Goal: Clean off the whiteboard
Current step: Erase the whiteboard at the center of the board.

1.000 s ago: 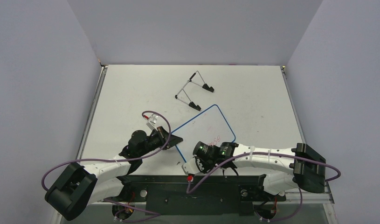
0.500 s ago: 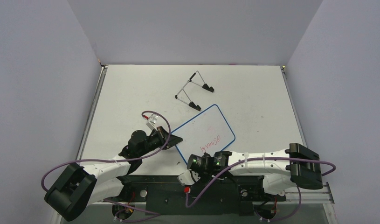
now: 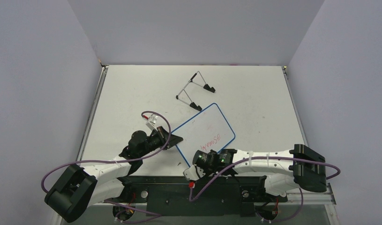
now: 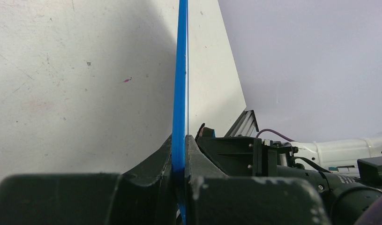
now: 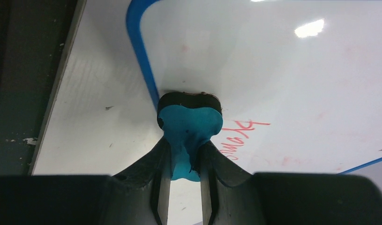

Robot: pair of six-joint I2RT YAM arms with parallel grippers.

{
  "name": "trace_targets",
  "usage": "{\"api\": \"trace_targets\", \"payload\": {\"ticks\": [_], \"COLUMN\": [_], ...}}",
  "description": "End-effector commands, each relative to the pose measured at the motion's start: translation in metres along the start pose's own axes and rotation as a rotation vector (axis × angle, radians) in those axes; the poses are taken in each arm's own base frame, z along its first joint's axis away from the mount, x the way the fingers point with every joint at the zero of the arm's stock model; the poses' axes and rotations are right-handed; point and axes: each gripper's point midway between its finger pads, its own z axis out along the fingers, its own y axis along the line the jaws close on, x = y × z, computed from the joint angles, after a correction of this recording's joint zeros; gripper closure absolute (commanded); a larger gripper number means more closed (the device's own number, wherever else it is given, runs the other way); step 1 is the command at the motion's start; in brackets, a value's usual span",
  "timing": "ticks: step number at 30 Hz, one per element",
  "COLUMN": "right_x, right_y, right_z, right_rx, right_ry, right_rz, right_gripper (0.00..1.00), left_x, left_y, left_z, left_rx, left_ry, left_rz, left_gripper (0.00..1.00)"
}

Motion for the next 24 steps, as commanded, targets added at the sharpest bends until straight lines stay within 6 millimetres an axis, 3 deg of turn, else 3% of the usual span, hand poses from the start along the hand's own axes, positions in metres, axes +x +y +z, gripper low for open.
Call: {"api": "trace_targets", "payload": {"ticks": [1, 5, 7, 10, 13, 17, 20, 24], "right_x": [-0.031, -0.039, -0.027, 0.008, 0.023, 0.02, 0.005, -0.014], "right_y": [-0.031, -0.042, -0.05, -0.063, -0.063, -0.04, -0.015, -0.004], "right_z": [-0.015, -0.018, -0.014, -0.006, -0.005, -0.002, -0.003, -0.008], "right_rx": [0.053, 0.039, 0.032, 0.03, 0.027, -0.023, -0.085, -0.085], "right_ry": [-0.081, -0.12, -0.115, -0.09, -0.088, -0.097, -0.129, -0.166], "right_rz": [0.019, 0.079, 0.149, 0.28, 0.32, 0.266, 0.174, 0.093], "right_gripper": [1.0, 1.0, 1.0, 1.0, 1.0, 1.0, 1.0, 1.0], "left_x": [-0.013, -0.013, -0.013, -0.013, -0.013, -0.013, -0.013, -0.014], "left_y": [-0.035, -0.034, -0.034, -0.034, -0.035, -0.036, -0.036, -0.036], "left_z": [-0.003, -0.005, -0.006, -0.006, -0.005, -0.005, -0.005, -0.005], "left_rx": [0.133, 0.128, 0.127, 0.131, 0.132, 0.135, 0.136, 0.135], "left_ry": [-0.039, -0.044, -0.046, -0.043, -0.04, -0.04, -0.041, -0.04], "left_rz": [0.012, 0.012, 0.012, 0.013, 0.014, 0.017, 0.017, 0.017], "left_gripper": [1.0, 1.0, 1.0, 1.0, 1.0, 1.0, 1.0, 1.0]}}
